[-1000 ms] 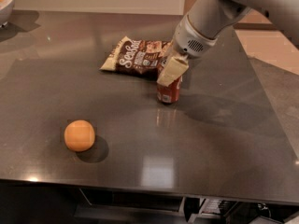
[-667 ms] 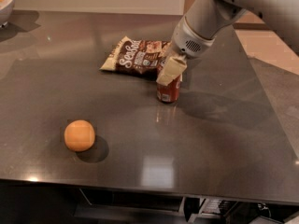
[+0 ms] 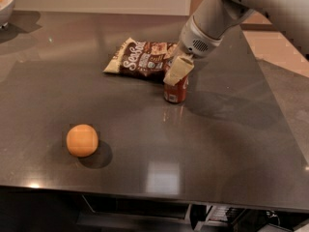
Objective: Move coke can near brown chip bag
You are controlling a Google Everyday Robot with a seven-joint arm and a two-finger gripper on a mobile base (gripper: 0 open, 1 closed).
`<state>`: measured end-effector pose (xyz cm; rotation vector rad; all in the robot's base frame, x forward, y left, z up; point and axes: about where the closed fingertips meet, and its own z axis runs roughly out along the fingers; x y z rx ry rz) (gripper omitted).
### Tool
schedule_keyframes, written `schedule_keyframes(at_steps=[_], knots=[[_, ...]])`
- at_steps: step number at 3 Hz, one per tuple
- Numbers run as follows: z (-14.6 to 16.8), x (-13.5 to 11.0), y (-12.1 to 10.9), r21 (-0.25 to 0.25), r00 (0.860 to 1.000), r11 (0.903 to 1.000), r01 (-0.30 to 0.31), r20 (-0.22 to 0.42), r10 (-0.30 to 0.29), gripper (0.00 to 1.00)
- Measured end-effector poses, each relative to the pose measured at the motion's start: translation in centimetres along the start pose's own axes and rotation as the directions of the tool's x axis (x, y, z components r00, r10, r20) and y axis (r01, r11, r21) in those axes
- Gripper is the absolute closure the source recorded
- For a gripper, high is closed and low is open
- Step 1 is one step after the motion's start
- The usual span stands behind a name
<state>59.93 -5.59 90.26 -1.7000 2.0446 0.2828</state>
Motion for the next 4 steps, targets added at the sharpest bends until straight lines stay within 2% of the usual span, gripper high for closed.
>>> schedule_keyframes(at_steps=[2,3,4], knots=[[0.24,0.18,-0.13,0.006,1.000,0.9999,-0.010,0.024,0.009,0.12],[0.39,0.13,-0.08,0.003,1.000,1.0000,-0.008,0.023,0.008,0.00],[0.40,0.13,-0.07,0.003,1.000,1.0000,-0.008,0.023,0.008,0.00]])
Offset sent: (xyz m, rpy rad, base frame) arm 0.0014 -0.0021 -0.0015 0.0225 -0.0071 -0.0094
